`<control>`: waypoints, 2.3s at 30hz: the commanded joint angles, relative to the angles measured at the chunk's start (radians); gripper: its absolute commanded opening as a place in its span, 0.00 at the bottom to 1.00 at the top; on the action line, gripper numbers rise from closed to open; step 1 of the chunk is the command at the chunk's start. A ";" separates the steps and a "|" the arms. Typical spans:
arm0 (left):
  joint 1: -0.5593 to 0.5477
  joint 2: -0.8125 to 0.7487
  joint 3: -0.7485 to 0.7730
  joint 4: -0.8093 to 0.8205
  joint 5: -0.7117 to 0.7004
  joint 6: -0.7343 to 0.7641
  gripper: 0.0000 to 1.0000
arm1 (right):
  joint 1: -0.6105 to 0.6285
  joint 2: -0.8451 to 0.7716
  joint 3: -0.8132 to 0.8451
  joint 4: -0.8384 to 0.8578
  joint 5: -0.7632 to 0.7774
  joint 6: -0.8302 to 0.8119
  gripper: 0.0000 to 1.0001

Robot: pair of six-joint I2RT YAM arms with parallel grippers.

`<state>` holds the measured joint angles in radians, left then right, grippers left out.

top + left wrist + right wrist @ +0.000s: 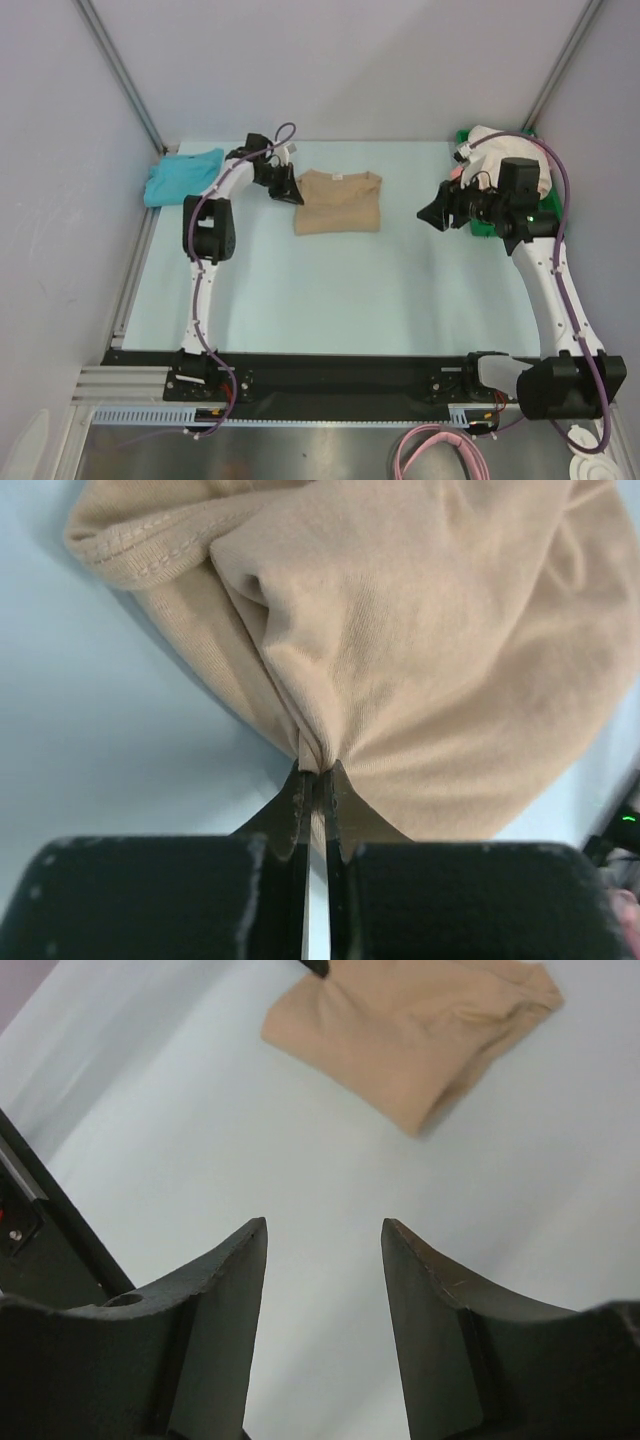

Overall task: Fold and stack the t-shirts
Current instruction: Neatly place the folded tshirt to the corner

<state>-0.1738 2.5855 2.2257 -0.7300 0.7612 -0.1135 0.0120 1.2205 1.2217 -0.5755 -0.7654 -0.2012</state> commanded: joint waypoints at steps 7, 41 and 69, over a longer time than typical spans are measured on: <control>0.140 -0.163 0.017 -0.269 -0.546 0.345 0.00 | 0.000 -0.144 -0.133 0.054 0.046 -0.012 0.55; 0.171 -0.510 -0.317 0.461 -1.266 0.684 0.00 | -0.004 -0.188 -0.215 0.094 0.087 -0.046 0.55; 0.240 -0.541 -0.452 0.865 -1.402 0.910 0.01 | -0.032 -0.188 -0.226 0.097 0.089 -0.053 0.55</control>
<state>0.0395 2.1292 1.7744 0.0124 -0.5854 0.7525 -0.0162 1.0485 0.9955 -0.5037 -0.6773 -0.2417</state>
